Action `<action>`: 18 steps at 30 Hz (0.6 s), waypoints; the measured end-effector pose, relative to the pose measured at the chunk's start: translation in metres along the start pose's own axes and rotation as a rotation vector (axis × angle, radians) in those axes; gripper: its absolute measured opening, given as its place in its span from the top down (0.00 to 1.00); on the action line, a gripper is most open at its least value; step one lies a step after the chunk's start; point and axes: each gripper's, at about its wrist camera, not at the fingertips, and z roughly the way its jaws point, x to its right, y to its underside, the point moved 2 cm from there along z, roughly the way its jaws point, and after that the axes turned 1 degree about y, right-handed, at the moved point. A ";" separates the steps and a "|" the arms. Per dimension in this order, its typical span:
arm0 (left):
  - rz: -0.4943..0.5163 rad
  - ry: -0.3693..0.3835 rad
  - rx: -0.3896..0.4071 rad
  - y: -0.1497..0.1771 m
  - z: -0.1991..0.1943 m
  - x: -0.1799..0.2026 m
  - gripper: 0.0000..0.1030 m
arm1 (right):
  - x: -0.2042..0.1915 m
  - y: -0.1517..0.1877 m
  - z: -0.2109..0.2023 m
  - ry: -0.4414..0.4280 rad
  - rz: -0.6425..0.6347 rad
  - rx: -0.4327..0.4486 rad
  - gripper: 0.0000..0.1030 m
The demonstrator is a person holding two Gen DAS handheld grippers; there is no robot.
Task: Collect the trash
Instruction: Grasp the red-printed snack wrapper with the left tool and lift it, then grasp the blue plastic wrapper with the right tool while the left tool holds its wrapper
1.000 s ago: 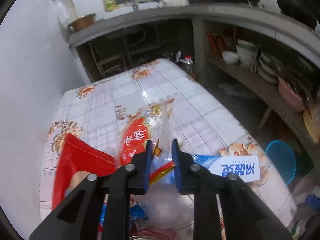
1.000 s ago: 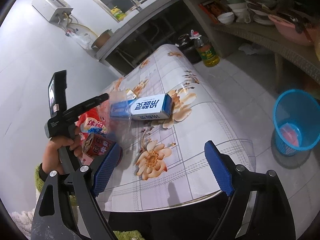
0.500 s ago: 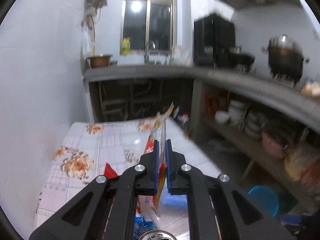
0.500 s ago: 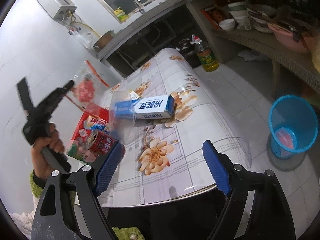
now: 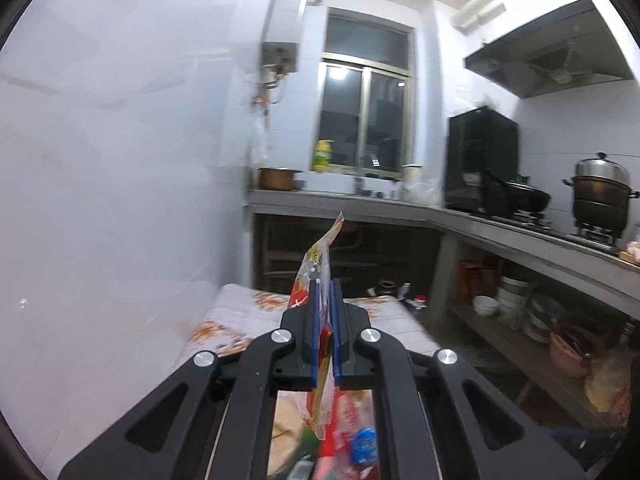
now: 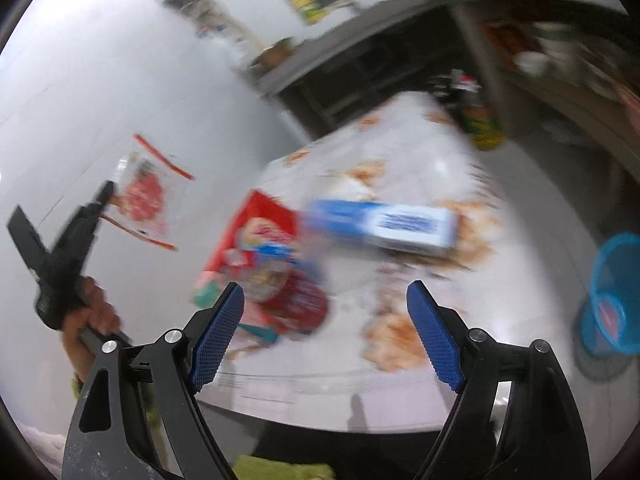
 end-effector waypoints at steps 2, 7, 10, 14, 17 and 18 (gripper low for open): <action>-0.023 -0.033 -0.013 0.007 -0.003 -0.012 0.96 | -0.027 -0.014 0.021 -0.034 -0.043 -0.038 0.18; -0.067 -0.076 -0.043 0.022 -0.005 -0.037 0.96 | -0.071 -0.034 0.074 -0.083 -0.096 -0.142 0.18; -0.087 -0.091 -0.054 0.028 -0.007 -0.050 0.96 | -0.090 -0.044 0.112 -0.100 -0.112 -0.213 0.18; -0.117 -0.089 -0.078 0.035 -0.007 -0.065 0.96 | -0.086 -0.051 0.152 -0.032 -0.110 -0.293 0.27; -0.122 -0.085 -0.083 0.037 -0.009 -0.074 0.96 | -0.077 -0.051 0.176 0.054 -0.169 -0.376 0.34; -0.124 -0.081 -0.086 0.039 -0.009 -0.076 0.96 | -0.075 -0.050 0.181 0.075 -0.187 -0.398 0.34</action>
